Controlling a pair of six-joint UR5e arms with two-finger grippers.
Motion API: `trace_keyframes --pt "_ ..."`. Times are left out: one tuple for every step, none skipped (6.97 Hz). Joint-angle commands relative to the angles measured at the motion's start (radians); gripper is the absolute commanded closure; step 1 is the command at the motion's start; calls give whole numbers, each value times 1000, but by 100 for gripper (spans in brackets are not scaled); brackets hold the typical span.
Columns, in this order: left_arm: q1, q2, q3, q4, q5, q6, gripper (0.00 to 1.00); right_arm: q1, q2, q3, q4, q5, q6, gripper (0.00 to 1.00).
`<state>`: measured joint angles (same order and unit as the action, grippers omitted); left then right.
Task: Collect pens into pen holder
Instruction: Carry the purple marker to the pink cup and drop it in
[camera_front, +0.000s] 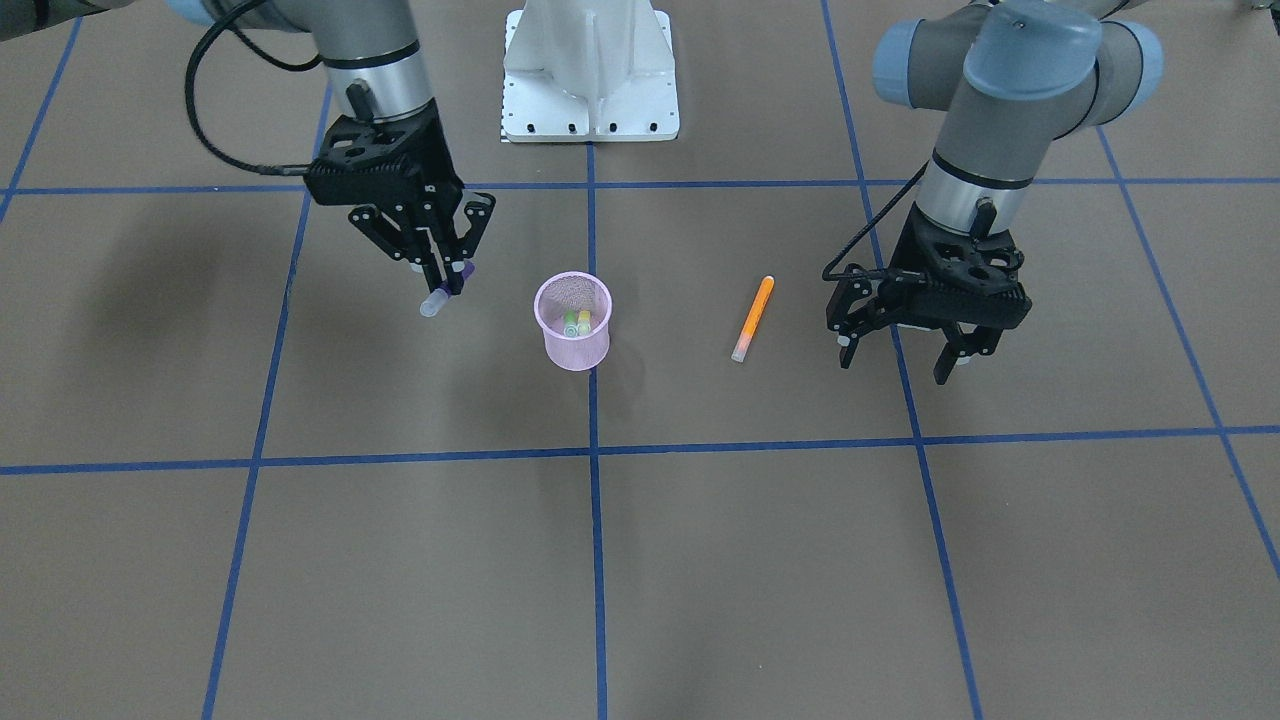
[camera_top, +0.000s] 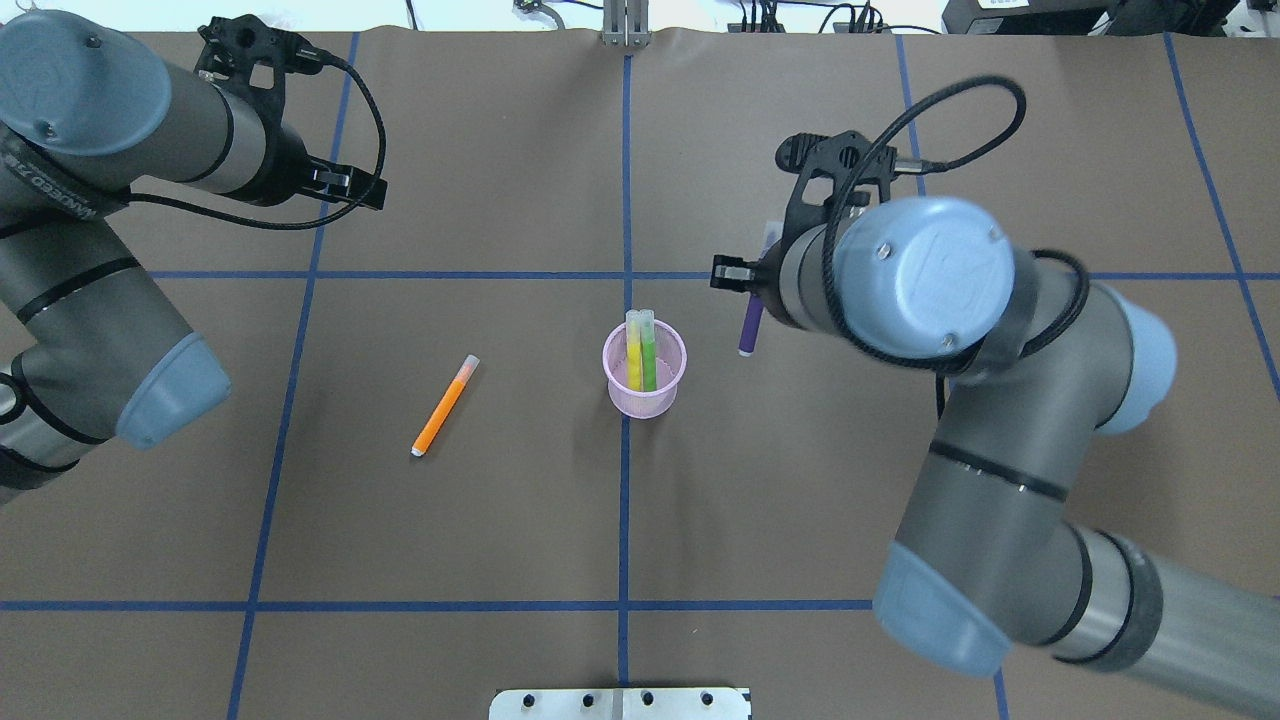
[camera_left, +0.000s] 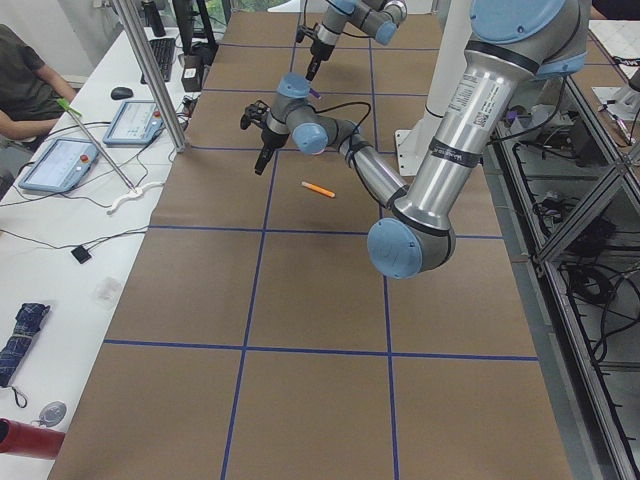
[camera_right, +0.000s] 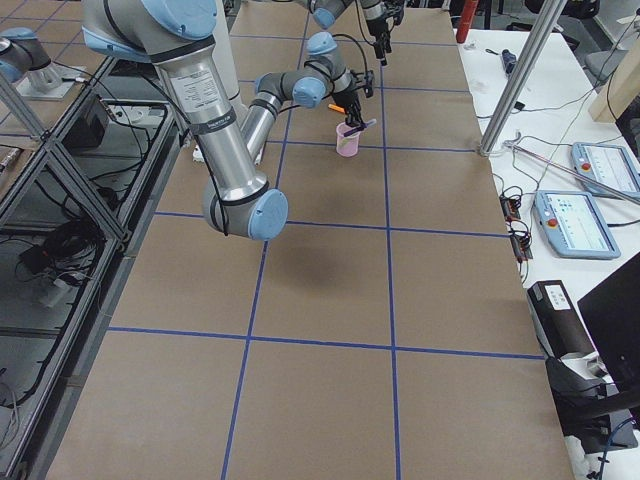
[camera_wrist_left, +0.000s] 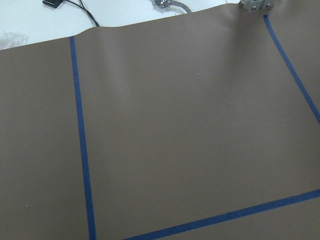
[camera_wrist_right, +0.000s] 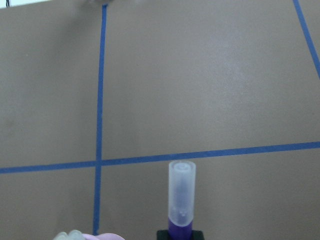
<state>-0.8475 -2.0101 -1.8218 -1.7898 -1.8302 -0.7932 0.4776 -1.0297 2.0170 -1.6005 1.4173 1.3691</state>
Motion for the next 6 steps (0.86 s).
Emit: trace_keyframes --pt "4 1 12 3 0 0 1 -186 34 -27 11 -344 125 100" --pt "4 1 21 1 0 0 1 -194 39 -78 61 -368 125 100" --pt "4 1 28 1 0 0 1 -194 51 -145 129 -397 125 100" --pt "4 1 30 0 0 0 1 -194 51 -171 155 -405 116 100" --pt "4 1 32 0 0 0 1 -186 50 -175 158 -406 111 100" --pt "5 1 32 0 0 0 1 -192 40 -179 159 -406 111 100"
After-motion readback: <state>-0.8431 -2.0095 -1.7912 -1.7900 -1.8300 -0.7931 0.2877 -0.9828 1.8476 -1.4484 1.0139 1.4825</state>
